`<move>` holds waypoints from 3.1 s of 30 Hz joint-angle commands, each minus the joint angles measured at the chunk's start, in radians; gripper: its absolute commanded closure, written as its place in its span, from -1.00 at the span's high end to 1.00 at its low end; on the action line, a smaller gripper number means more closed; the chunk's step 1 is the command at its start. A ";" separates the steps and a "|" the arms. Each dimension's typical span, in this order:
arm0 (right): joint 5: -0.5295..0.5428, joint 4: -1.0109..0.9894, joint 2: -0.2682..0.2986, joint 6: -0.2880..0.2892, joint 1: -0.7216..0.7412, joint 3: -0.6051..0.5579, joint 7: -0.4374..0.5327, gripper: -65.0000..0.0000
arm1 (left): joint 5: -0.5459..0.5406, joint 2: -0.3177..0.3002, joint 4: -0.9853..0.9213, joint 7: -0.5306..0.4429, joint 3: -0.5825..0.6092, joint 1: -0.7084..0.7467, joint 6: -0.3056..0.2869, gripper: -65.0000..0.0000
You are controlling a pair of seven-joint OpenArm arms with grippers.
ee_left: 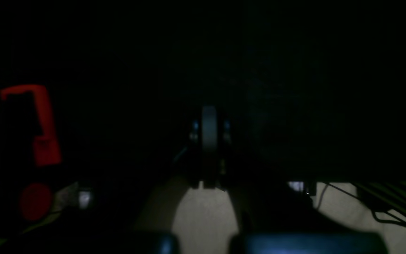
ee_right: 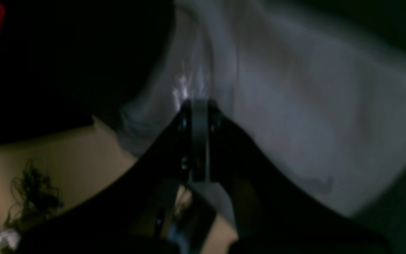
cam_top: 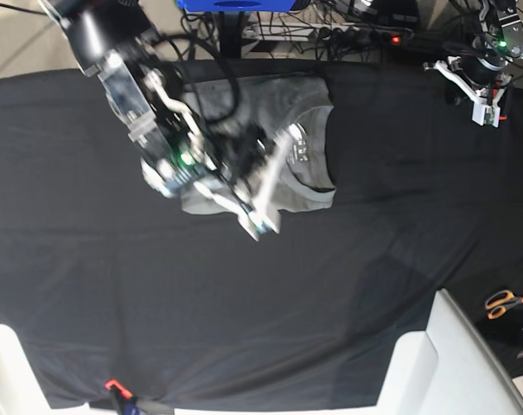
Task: Fold the T-shirt properly
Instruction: 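Grasp the stack's folded edge with the right gripper and flip it over, then open the right gripper and withdraw it from the grey shirt, then move the left gripper onto the shirt's collar side and grasp it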
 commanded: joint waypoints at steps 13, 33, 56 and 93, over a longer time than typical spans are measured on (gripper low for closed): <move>0.009 -0.027 0.117 0.003 -0.154 0.010 0.202 -1.00 | -0.009 -0.001 0.031 -0.012 0.060 -0.005 -0.002 -1.00; 0.006 0.153 0.121 -0.034 -0.121 0.156 0.044 -1.00 | -0.009 -0.002 0.028 -0.012 0.090 -0.006 -0.002 -1.00; 0.003 0.085 0.184 -0.058 -0.217 0.205 0.221 -1.00 | -0.021 -0.001 0.078 0.023 0.151 -0.008 -0.005 -1.00; 0.003 -0.074 0.270 -0.060 -0.312 0.369 0.384 -1.00 | -0.502 0.088 -0.236 0.216 0.496 -0.308 -0.196 1.00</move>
